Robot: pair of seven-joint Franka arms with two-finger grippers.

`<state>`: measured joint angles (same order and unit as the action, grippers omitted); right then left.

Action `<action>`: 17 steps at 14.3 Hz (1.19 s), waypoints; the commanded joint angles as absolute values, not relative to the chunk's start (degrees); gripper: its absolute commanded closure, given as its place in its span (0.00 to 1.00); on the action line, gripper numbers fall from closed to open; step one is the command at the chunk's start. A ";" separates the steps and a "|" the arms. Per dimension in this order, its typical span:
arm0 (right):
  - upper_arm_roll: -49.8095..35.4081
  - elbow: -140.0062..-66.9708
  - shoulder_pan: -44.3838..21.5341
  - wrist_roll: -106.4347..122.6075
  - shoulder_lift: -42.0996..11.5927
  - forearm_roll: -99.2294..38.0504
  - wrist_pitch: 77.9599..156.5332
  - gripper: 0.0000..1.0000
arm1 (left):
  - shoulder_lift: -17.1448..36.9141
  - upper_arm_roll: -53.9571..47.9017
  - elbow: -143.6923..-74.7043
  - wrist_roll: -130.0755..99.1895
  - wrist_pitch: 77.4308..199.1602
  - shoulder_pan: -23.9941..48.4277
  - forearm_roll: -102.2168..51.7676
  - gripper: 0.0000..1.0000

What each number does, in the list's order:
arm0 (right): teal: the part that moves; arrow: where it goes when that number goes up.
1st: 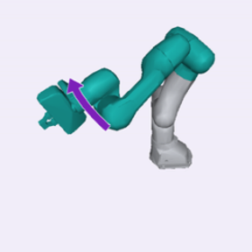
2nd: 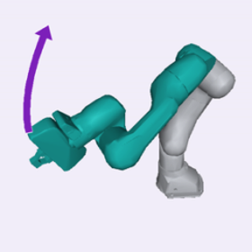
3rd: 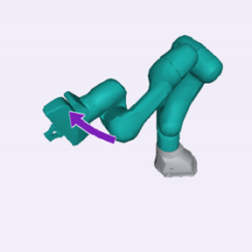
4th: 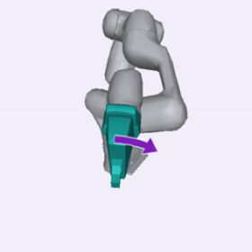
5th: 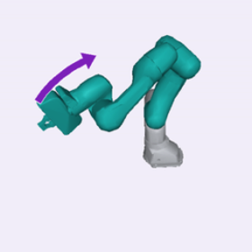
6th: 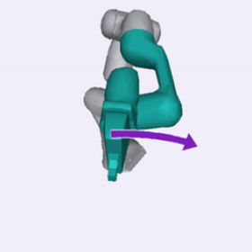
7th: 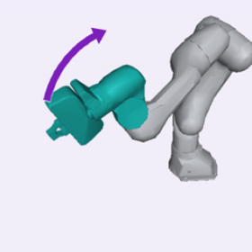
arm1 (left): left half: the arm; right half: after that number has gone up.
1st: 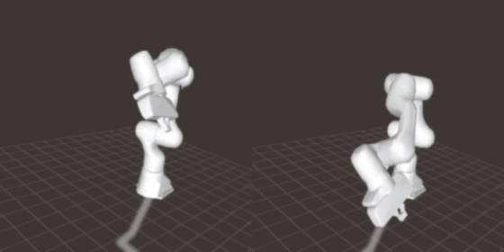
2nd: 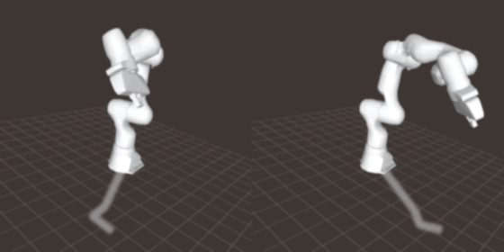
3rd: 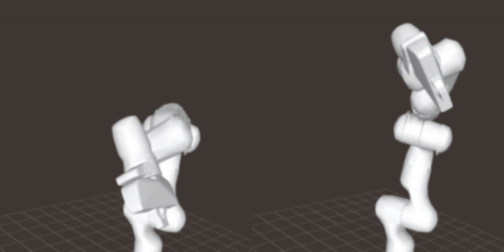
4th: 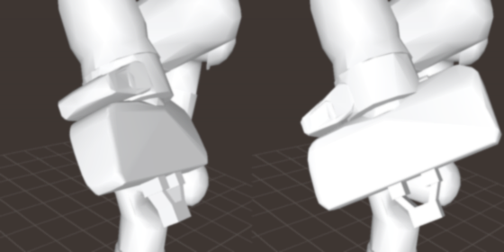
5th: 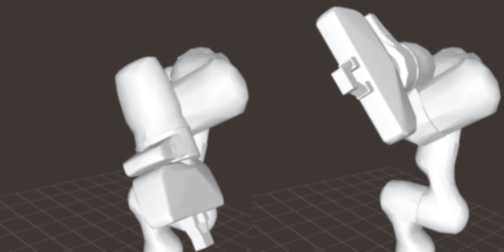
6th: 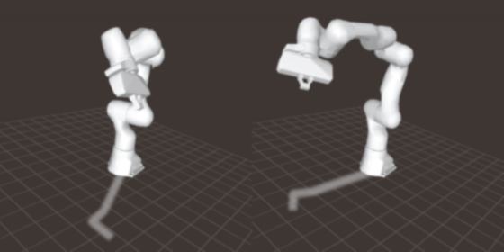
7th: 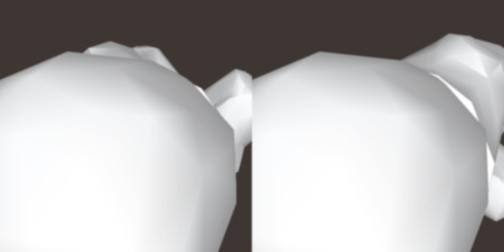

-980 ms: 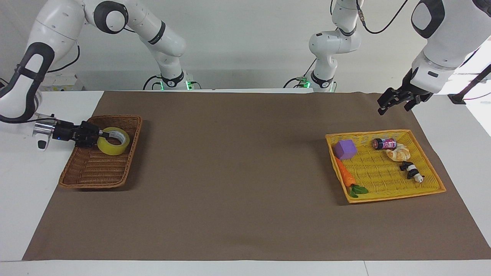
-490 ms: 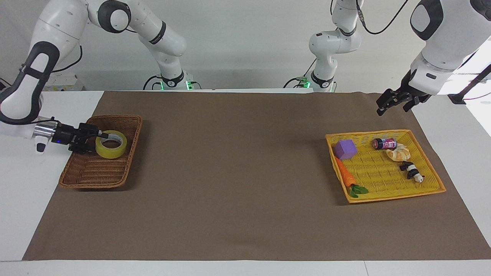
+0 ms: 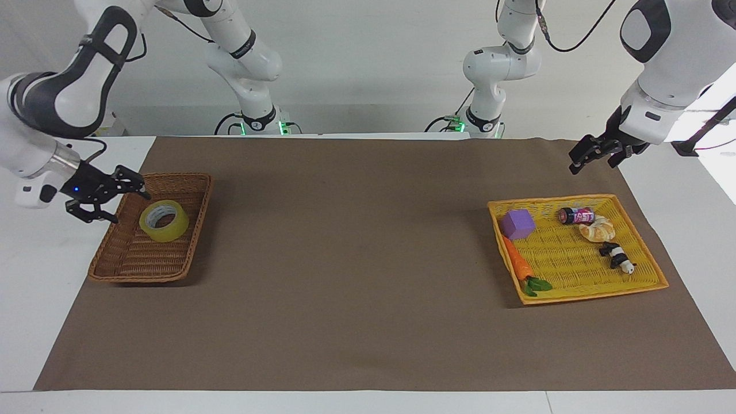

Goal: Move tape to another basket

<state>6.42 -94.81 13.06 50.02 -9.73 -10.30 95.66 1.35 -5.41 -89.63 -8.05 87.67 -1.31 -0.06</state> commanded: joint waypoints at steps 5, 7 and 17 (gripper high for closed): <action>6.15 -94.32 4.76 14.54 -1.76 -2.47 91.07 0.01 | 0.62 -5.54 -90.35 -8.09 87.10 -1.67 0.44 0.00; 6.15 -91.33 2.21 12.48 -1.50 1.82 84.84 0.01 | 0.62 -5.45 -90.35 -8.09 87.10 -1.67 0.44 0.00; 7.65 -89.65 1.58 11.87 1.58 6.07 81.30 0.00 | 0.62 -5.45 -90.35 -8.09 87.10 -1.67 0.44 0.01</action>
<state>7.49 -91.13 1.17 12.64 2.05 5.66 82.33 1.35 -5.40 -89.63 -8.05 87.66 -1.31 -0.06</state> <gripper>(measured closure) 0.004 0.000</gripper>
